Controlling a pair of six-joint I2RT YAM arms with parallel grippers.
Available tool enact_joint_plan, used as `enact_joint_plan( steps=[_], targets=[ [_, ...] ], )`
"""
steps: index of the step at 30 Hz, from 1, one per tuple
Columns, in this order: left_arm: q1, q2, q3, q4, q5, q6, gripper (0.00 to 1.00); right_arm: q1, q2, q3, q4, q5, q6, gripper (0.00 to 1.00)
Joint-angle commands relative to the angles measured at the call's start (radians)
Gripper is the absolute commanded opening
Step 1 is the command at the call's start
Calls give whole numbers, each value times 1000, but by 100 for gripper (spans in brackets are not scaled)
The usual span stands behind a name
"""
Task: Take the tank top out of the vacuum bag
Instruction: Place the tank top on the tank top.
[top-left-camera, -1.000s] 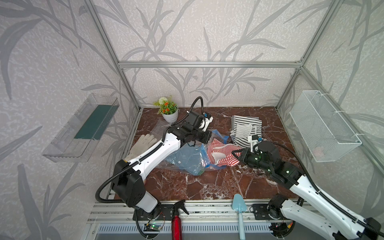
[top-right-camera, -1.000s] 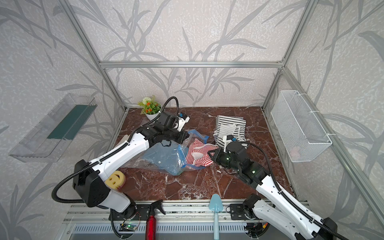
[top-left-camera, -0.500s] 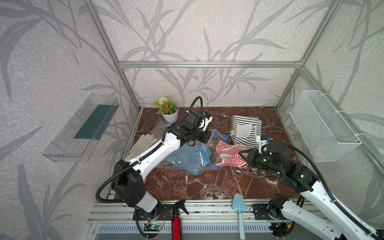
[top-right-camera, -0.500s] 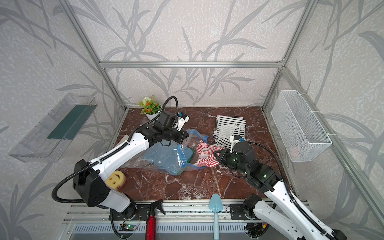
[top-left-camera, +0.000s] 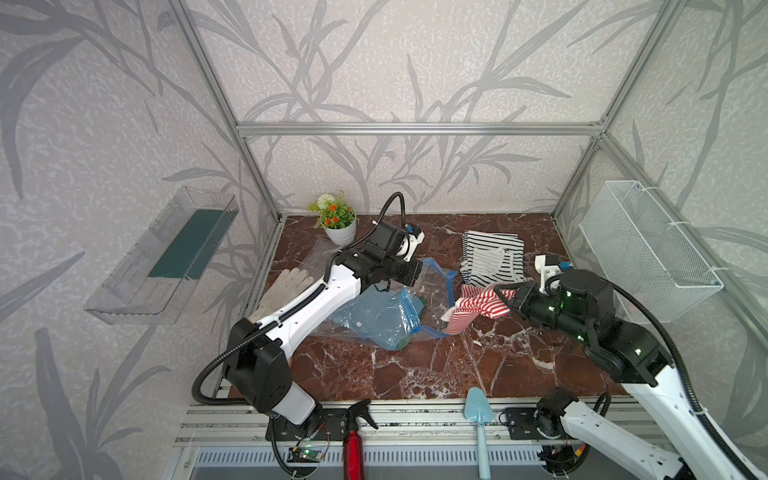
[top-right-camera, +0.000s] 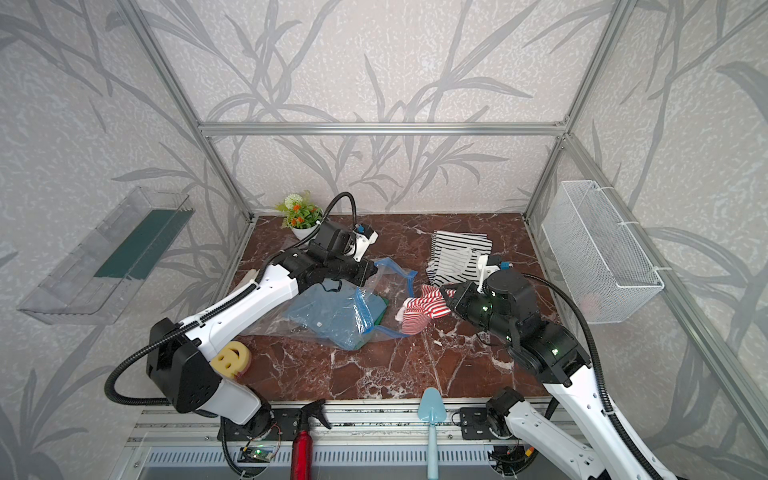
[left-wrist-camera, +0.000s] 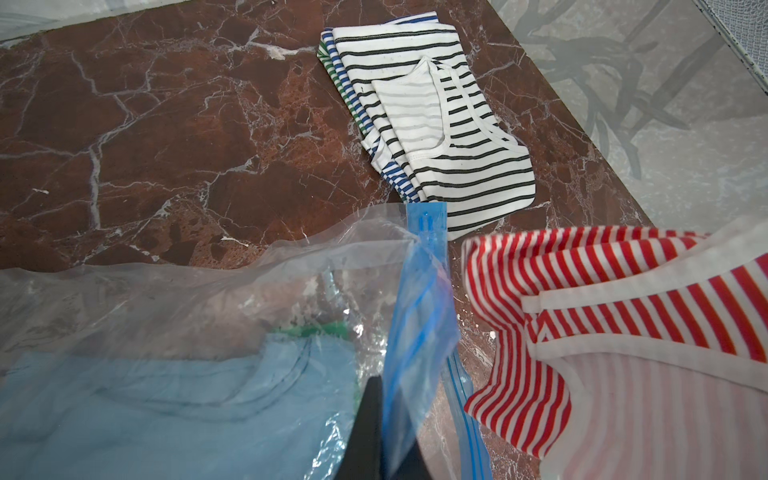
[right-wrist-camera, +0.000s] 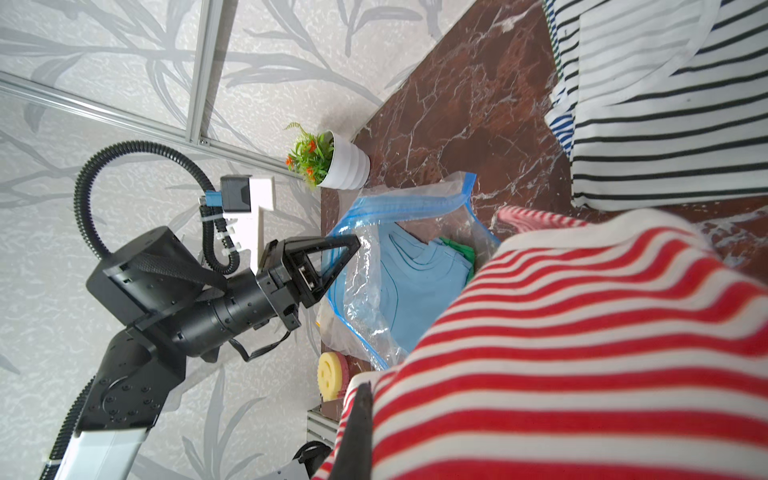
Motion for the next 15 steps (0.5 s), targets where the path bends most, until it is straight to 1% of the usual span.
enact_joint_plan(
  steps=[1,7,12,15],
  targets=[
    [9,10,31,-17,-6,8,0,-47,20,58,-7,-17,-35,0],
    [10,7,30,-17,-12,11,0,-172,64,98,9,-86,-68,0],
    [10,13,31,-18,-8,9,0,-288,139,98,90,-195,-86,0],
    [11,18,34,-22,10,3,0,-337,197,112,141,-229,-103,0]
  ],
)
